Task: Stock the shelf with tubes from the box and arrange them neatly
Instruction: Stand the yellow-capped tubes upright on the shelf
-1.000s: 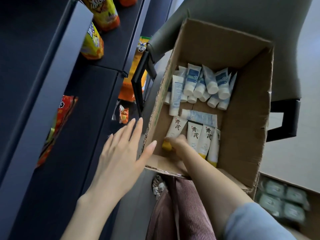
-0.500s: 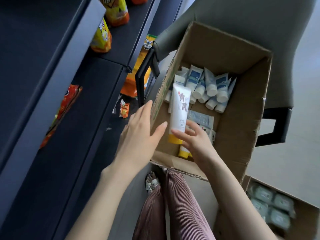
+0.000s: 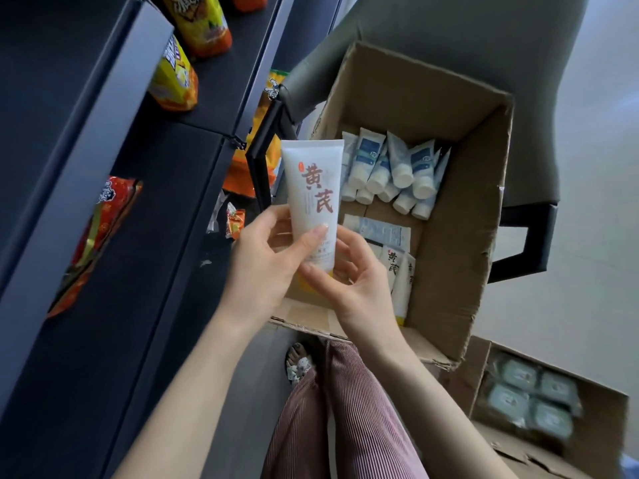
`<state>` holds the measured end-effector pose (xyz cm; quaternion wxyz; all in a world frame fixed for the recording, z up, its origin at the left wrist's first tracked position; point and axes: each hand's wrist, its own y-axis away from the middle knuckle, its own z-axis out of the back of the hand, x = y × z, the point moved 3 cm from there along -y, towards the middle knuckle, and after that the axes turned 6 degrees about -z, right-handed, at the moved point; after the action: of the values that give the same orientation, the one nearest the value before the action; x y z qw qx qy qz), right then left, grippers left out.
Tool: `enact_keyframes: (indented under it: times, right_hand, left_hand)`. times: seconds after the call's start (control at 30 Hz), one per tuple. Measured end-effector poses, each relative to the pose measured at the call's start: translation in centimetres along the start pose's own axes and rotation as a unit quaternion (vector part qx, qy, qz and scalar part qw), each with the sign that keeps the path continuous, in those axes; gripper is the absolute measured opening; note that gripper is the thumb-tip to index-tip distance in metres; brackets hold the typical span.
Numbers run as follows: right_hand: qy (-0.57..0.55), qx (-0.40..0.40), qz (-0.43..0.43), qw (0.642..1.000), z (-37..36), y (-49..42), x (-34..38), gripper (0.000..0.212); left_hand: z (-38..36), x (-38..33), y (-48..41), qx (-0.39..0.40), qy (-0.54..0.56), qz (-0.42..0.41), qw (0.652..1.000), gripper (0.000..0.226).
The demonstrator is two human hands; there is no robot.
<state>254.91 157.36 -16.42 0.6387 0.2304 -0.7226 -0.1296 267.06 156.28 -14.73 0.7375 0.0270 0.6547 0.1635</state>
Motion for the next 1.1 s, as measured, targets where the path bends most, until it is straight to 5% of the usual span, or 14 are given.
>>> enact_keyframes:
  times: [0.13,0.23,0.37,0.53,0.63,0.73,0.97,1.1]
  right_hand:
    - [-0.004,0.024,-0.011,1.0,0.8,-0.4,-0.9,0.038]
    - [0.056,-0.029,-0.044,0.997,3.1,-2.0,-3.3,0.036]
    - [0.252,-0.092,-0.196,0.943,7.6,-5.2,-8.8,0.058]
    - [0.312,-0.07,-0.283,0.904,9.2,-7.4,-13.5,0.069]
    - [0.317,-0.077,-0.292,0.899,8.8,-8.3,-14.3,0.068]
    - [0.279,-0.118,-0.299,0.905,8.7,-9.1,-14.8,0.046]
    - [0.402,-0.09,-0.332,0.849,7.4,-10.3,-16.7,0.071]
    - [0.445,-0.063,-0.33,0.83,7.1,-11.0,-16.9,0.064]
  left_hand:
    - [0.6,0.7,0.0,-0.012,0.014,0.021,1.0,0.027]
    - [1.8,1.0,-0.2,-0.045,0.033,0.041,0.998,0.02]
    - [3.3,1.3,-0.5,-0.06,0.023,0.045,0.997,0.021]
    - [4.0,1.7,-0.9,-0.058,0.016,0.049,0.997,0.027]
    - [3.9,1.8,-0.9,-0.055,0.018,0.052,0.997,0.028]
    - [3.9,2.0,-0.8,-0.055,0.022,0.055,0.997,0.023]
    - [5.0,2.2,-0.6,-0.069,0.019,0.054,0.996,0.031]
    - [6.2,1.8,-0.3,-0.078,0.013,0.041,0.996,0.03]
